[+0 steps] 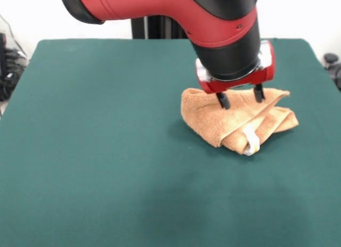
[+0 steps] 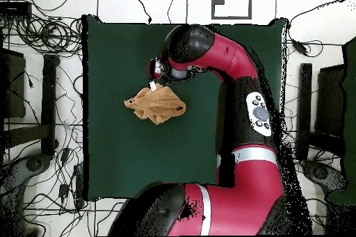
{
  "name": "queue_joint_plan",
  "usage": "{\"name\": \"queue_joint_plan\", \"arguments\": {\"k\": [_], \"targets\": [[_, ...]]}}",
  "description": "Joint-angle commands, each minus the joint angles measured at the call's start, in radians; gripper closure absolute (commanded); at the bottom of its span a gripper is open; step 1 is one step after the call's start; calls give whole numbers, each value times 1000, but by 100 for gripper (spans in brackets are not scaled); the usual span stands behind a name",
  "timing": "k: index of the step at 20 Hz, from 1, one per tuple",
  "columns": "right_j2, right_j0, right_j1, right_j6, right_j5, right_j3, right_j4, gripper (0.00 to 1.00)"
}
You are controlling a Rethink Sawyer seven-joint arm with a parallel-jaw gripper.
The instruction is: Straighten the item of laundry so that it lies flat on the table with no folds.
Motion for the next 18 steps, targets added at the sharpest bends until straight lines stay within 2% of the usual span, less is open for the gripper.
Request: {"name": "queue_joint_plan", "arguments": {"k": [1, 5, 7, 12, 18], "targets": [[145, -17, 34, 49, 125, 218, 106, 0], [144, -18, -3, 58, 122, 289, 135, 0], [130, -15, -45, 67, 95, 357, 146, 0], [109, -30, -186, 64, -45, 639, 219, 0], [90, -55, -272, 19, -209, 854, 244, 0]]}}
